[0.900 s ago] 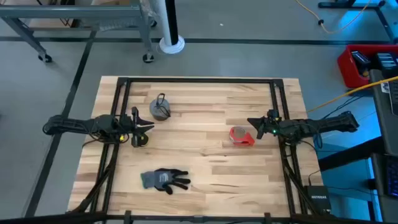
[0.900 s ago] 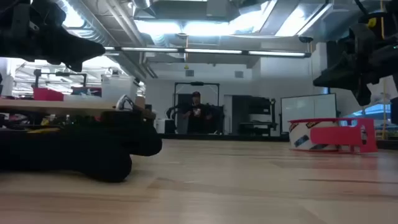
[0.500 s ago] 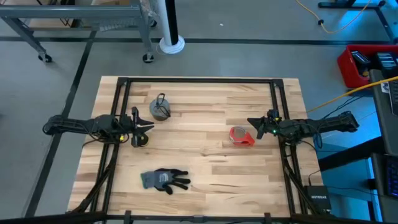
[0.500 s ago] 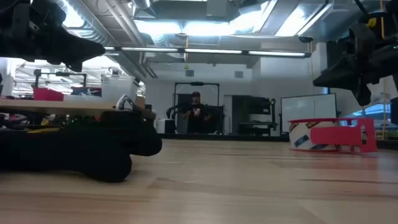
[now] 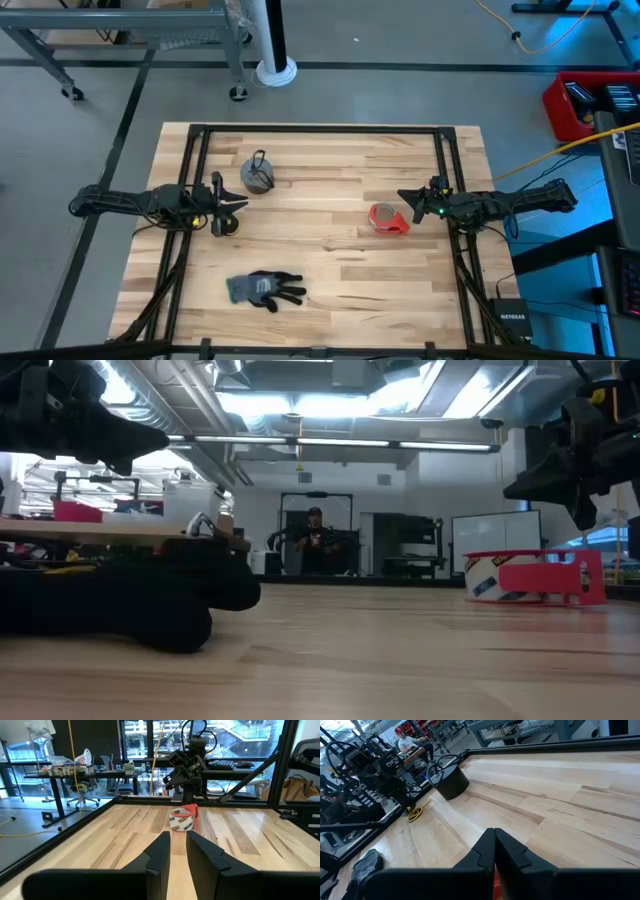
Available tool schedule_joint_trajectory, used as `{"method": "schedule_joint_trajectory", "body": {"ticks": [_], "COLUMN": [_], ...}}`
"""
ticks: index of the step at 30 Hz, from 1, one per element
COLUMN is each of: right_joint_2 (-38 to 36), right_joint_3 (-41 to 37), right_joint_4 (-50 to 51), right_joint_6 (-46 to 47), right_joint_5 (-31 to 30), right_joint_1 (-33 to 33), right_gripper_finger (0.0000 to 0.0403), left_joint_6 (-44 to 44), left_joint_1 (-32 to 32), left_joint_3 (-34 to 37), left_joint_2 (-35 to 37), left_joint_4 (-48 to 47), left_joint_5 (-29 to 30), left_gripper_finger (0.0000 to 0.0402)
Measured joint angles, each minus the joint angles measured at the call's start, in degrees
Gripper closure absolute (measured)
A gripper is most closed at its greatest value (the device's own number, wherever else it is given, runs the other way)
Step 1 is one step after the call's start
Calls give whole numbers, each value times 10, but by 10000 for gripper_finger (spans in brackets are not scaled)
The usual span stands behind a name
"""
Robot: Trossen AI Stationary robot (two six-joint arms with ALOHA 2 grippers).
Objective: Coil cords
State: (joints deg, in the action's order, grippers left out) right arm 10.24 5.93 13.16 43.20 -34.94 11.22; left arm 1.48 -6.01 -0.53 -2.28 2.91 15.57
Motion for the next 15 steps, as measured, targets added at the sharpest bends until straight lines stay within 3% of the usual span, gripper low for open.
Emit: {"method": "schedule_joint_trajectory", "body": {"ticks": [15], "right_joint_2": [0], "right_joint_3": [0], "right_joint_4": [0], "right_joint_6": [-1], "right_joint_5": [4], "right_joint_1": [0], "right_gripper_finger": [393], "left_joint_6": [0], "left_joint_1": [0], "left_joint_3": [0], "left_joint_2": [0], "left_joint_4": [0], "left_joint_5": [0], "left_gripper_finger": [345]}}
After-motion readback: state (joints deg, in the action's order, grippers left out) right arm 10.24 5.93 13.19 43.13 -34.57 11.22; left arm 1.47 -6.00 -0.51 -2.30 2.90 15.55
